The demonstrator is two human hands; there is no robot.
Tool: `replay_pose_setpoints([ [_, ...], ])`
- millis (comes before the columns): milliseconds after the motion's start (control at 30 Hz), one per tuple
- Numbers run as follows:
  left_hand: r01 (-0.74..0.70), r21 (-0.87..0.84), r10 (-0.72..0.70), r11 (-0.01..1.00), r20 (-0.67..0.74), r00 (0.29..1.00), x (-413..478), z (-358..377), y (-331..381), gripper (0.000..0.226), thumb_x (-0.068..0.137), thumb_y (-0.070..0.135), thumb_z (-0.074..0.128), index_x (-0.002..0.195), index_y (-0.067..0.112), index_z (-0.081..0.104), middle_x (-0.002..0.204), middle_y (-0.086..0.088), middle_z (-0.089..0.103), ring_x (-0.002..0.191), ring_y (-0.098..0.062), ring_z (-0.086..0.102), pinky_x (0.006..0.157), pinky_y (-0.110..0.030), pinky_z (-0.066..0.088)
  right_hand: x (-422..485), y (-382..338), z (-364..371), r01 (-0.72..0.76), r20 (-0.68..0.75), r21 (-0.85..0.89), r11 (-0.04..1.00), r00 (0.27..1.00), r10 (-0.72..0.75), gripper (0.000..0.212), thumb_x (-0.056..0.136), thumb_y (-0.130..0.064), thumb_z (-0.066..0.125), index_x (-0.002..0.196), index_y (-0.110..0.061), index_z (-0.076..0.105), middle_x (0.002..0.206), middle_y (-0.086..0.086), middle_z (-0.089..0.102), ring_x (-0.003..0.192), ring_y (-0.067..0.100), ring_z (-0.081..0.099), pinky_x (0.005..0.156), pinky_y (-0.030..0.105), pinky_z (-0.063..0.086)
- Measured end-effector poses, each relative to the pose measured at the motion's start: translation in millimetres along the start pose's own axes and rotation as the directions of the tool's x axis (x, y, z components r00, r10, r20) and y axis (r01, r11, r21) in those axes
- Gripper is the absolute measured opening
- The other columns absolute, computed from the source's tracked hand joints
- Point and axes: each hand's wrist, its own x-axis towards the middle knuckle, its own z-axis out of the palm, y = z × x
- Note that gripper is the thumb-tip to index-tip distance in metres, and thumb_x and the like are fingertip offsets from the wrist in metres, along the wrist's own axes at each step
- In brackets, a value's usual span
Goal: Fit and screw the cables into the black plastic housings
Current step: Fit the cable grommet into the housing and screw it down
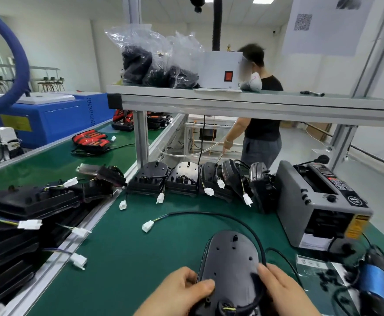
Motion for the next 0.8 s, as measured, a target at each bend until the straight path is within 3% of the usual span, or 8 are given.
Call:
replay_pose_setpoints([
  [133, 0.004, 0.148, 0.012, 0.989, -0.107, 0.994, 1.3, 5.0, 1.5, 0.042, 0.079, 0.065, 0.057, 0.082, 0.024, 0.059, 0.079, 0.01, 0.063, 0.07, 0.0, 0.055, 0.069, -0.018, 0.043, 12.0, 3.5, -0.1, 0.002, 0.096, -0.319, 0.948, 0.995, 0.03, 0.043, 0.099, -0.044, 0.038, 0.133, -0.021, 0.05, 0.138, -0.003, 0.051, 0.128, 0.015, 0.043, 0.102, 0.025, 0.031],
  [233, 0.012, 0.288, 0.021, 0.958, -0.113, 0.993, -0.4, 7.9, 2.6, 0.049, 0.08, 0.071, 0.044, 0.074, 0.023, 0.05, 0.074, 0.01, 0.056, 0.072, -0.006, 0.055, 0.068, -0.025, 0.042, 14.9, 5.6, 1.9, 0.047, 0.102, -0.385, 0.922, 0.995, -0.008, 0.044, 0.1, -0.043, 0.034, 0.132, -0.019, 0.051, 0.13, -0.005, 0.053, 0.123, 0.014, 0.046, 0.098, 0.025, 0.033],
  [333, 0.035, 0.435, 0.024, 0.9, -0.128, 0.991, -3.0, 10.1, 3.9, 0.054, 0.081, 0.075, 0.03, 0.078, 0.024, 0.045, 0.084, 0.01, 0.056, 0.086, -0.013, 0.057, 0.075, -0.029, 0.045, 14.4, 2.8, 4.4, 0.094, 0.113, -0.452, 0.887, 0.992, -0.048, 0.038, 0.102, -0.038, 0.033, 0.119, -0.015, 0.057, 0.113, -0.003, 0.056, 0.105, 0.013, 0.048, 0.082, 0.022, 0.03],
  [400, 0.037, 0.52, 0.04, 0.853, -0.137, 0.99, -5.4, 11.4, 4.6, 0.053, 0.083, 0.075, 0.024, 0.082, 0.026, 0.044, 0.089, 0.01, 0.057, 0.091, -0.015, 0.056, 0.078, -0.031, 0.044, 15.5, 2.2, 6.2, 0.133, 0.127, -0.485, 0.864, 0.989, -0.081, 0.036, 0.102, -0.034, 0.033, 0.111, -0.012, 0.059, 0.111, 0.002, 0.058, 0.108, 0.017, 0.051, 0.08, 0.023, 0.032],
  [467, 0.036, 0.556, 0.045, 0.83, -0.132, 0.99, -8.4, 14.4, 4.0, 0.051, 0.085, 0.073, 0.021, 0.085, 0.028, 0.044, 0.088, 0.01, 0.058, 0.084, -0.015, 0.058, 0.074, -0.032, 0.043, 14.5, 1.2, 6.4, 0.137, 0.138, -0.521, 0.843, 0.988, -0.075, 0.034, 0.102, -0.032, 0.032, 0.102, -0.013, 0.06, 0.106, 0.003, 0.06, 0.107, 0.019, 0.052, 0.078, 0.025, 0.034],
  [533, 0.041, 0.562, 0.045, 0.826, -0.138, 0.989, -11.9, 17.0, 3.4, 0.049, 0.085, 0.072, 0.021, 0.086, 0.029, 0.043, 0.083, 0.01, 0.059, 0.07, -0.013, 0.06, 0.067, -0.032, 0.04, 12.5, -0.1, 5.5, 0.137, 0.151, -0.542, 0.829, 0.986, -0.064, 0.033, 0.102, -0.032, 0.032, 0.082, -0.017, 0.054, 0.091, -0.001, 0.059, 0.093, 0.019, 0.054, 0.073, 0.028, 0.036],
  [600, 0.049, 0.58, 0.055, 0.813, -0.16, 0.986, -15.4, 18.7, 2.6, 0.047, 0.086, 0.07, 0.021, 0.085, 0.029, 0.042, 0.077, 0.009, 0.059, 0.063, -0.012, 0.059, 0.061, -0.031, 0.038, 8.8, -1.1, 4.7, 0.141, 0.16, -0.563, 0.814, 0.985, -0.06, 0.035, 0.101, -0.034, 0.032, 0.074, -0.019, 0.048, 0.083, -0.004, 0.058, 0.086, 0.018, 0.054, 0.07, 0.028, 0.037],
  [800, 0.026, 0.604, 0.11, 0.796, -0.187, 0.976, -19.1, 19.9, 1.7, 0.046, 0.087, 0.069, 0.022, 0.086, 0.028, 0.04, 0.067, 0.005, 0.059, 0.063, -0.013, 0.06, 0.061, -0.031, 0.043, 6.5, -1.0, 3.6, 0.134, 0.155, -0.602, 0.787, 0.987, -0.049, 0.04, 0.101, -0.036, 0.031, 0.098, -0.009, 0.061, 0.105, 0.007, 0.064, 0.101, 0.024, 0.055, 0.088, 0.032, 0.042],
])
